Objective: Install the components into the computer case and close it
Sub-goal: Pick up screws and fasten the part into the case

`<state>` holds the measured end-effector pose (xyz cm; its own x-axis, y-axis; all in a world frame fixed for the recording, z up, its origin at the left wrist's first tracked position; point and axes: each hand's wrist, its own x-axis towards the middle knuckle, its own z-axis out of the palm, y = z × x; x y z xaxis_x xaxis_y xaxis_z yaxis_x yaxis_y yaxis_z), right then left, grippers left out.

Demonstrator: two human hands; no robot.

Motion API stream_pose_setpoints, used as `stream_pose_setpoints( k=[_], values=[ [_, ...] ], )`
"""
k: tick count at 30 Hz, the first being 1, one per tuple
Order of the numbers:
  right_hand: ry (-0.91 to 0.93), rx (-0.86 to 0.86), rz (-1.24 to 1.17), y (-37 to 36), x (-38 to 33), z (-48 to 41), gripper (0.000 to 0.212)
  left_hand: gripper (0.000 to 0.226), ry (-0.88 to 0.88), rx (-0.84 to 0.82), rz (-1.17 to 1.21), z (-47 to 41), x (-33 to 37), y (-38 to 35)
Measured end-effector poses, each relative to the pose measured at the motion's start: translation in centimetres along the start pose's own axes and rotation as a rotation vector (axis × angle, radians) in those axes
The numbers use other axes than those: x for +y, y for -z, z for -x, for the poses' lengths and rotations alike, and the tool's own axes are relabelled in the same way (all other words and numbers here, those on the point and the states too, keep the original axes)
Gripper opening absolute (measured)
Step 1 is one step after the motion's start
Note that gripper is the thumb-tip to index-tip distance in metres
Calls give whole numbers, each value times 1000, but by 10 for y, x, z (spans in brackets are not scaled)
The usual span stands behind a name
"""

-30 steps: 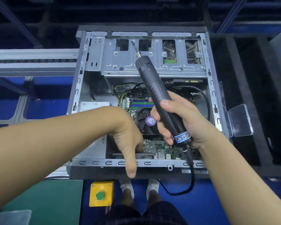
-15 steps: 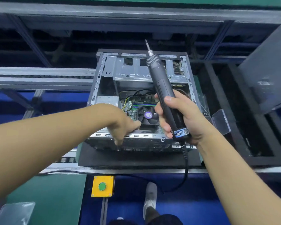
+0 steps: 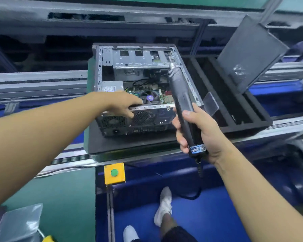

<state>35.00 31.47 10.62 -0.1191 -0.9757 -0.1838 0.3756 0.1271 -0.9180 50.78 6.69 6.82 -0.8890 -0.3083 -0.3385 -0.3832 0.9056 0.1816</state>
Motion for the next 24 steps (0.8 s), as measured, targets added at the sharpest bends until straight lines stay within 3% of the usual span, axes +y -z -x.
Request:
stream_pose_setpoints(
  k=[3, 7, 11, 17, 24],
  values=[
    [4, 54, -26, -2, 16, 22, 36, 39, 40, -50, -91, -3, 0, 3],
    [-17, 93, -33, -5, 30, 35, 38, 31, 115, -104, -265, -10, -1, 3],
    [-43, 106, -9, -5, 40, 39, 28, 32, 95, -70, -337, -11, -4, -2],
    [-72, 84, 29, -13, 57, 46, 15, 45, 69, 156, -164, 7, -9, -15],
    [-141, 29, 180, -21, 98, 49, 18, 30, 67, 391, 56, 18, -9, -41]
  ],
)
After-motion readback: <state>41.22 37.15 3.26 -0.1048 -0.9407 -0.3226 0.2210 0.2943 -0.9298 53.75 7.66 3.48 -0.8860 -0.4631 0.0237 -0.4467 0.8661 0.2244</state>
